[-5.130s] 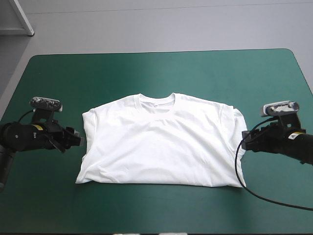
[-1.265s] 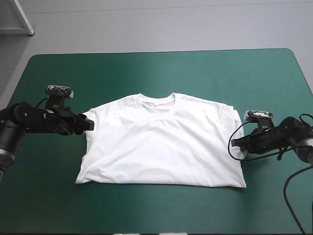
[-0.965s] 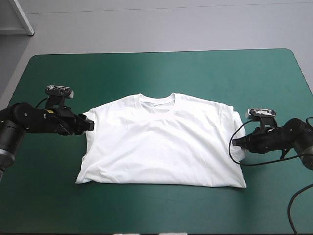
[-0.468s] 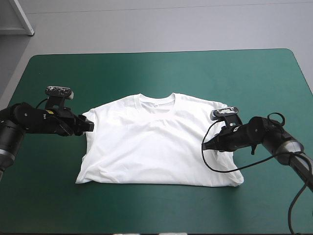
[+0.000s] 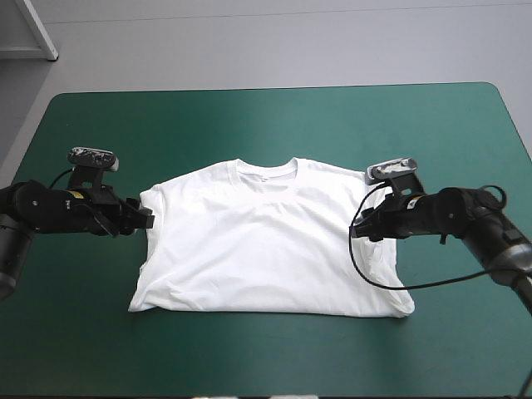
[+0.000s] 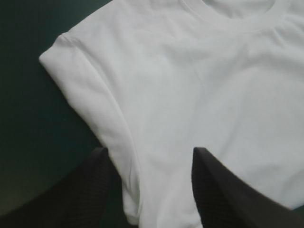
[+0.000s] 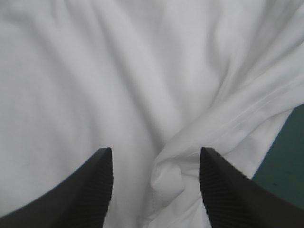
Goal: Fold the cloth
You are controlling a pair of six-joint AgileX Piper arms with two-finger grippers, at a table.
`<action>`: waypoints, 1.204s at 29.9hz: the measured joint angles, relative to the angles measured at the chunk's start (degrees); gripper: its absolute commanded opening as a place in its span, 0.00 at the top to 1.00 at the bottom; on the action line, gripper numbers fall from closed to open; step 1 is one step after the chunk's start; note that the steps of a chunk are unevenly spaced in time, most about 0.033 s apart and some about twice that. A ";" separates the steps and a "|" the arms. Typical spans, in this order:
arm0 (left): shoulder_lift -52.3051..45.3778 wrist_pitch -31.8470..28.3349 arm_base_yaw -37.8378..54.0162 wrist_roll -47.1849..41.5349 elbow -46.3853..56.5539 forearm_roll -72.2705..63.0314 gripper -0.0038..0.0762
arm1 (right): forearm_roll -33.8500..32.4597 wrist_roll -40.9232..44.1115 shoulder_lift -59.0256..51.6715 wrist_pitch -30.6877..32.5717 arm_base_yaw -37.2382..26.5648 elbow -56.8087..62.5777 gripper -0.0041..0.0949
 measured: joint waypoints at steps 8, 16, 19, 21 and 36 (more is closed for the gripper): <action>-10.45 5.94 0.00 -5.46 3.26 7.17 0.46 | -5.99 5.42 -13.11 5.27 0.00 -3.28 0.42; -17.61 4.85 0.00 -8.38 19.27 7.32 0.46 | -6.14 7.75 -18.74 9.22 0.00 0.11 0.50; -17.90 1.74 0.00 -8.81 24.30 7.32 0.46 | -6.14 7.87 -20.06 9.67 0.00 2.87 0.53; -17.83 -0.80 0.00 -9.08 26.58 7.32 0.46 | -6.14 7.98 -20.57 9.74 0.00 4.61 0.53; -5.17 -6.39 0.00 -7.21 28.63 4.63 0.60 | -7.05 8.16 -20.76 8.59 0.00 8.74 0.54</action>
